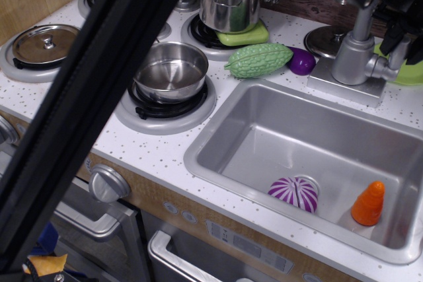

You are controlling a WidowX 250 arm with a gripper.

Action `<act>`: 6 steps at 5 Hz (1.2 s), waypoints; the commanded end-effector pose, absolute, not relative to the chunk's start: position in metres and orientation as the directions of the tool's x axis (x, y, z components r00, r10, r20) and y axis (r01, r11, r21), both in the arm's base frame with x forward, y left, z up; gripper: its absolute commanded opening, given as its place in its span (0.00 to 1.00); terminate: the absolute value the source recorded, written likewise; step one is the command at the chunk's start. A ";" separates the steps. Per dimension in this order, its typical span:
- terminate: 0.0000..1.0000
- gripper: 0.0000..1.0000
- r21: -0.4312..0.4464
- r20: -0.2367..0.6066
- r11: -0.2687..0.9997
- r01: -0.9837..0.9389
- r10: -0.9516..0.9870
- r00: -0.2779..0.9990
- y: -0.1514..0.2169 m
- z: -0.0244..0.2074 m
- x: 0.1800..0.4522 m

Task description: Turn lever vertical to front

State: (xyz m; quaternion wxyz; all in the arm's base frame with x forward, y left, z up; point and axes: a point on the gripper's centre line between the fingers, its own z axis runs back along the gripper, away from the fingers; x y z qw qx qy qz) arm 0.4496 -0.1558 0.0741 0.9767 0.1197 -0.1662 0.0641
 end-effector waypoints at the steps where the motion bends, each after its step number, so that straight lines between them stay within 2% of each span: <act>1: 0.00 0.00 0.150 0.332 0.964 -0.218 0.159 0.930 -0.159 0.104 0.434; 4: 0.00 0.00 0.075 0.241 0.962 -0.262 0.238 0.941 -0.167 0.083 0.407; 6: 0.00 0.00 0.048 0.256 0.965 -0.259 0.238 0.937 -0.161 0.056 0.397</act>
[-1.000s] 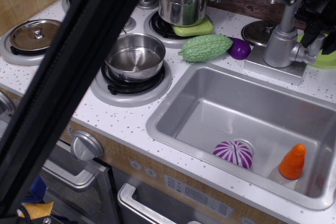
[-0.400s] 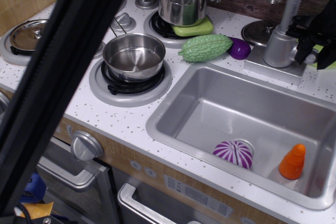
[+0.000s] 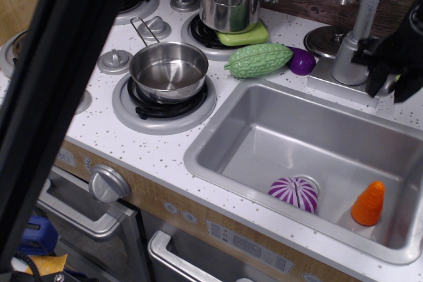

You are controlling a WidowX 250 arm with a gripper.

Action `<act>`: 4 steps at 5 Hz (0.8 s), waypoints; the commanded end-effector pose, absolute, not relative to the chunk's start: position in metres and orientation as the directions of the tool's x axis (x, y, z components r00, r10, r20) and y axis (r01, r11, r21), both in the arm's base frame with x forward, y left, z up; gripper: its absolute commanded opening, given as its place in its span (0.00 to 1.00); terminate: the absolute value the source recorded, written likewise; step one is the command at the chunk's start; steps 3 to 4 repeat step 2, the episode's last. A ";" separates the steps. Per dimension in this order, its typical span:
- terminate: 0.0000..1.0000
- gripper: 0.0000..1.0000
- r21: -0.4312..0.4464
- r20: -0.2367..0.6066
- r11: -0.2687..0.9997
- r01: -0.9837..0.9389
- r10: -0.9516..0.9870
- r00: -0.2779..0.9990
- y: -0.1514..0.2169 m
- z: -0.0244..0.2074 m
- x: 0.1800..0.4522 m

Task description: Turn lever vertical to front

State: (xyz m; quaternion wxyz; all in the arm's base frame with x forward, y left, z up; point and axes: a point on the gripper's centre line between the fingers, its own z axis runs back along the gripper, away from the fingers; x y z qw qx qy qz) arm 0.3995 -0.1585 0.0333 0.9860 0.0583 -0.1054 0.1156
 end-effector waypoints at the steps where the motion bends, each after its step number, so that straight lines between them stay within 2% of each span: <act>1: 0.00 0.00 0.030 0.259 0.969 -0.244 0.228 0.939 -0.155 0.043 0.399; 2: 1.00 1.00 0.052 0.249 0.974 -0.220 0.200 0.947 -0.156 0.050 0.403; 4: 1.00 1.00 0.052 0.249 0.974 -0.220 0.200 0.947 -0.156 0.050 0.403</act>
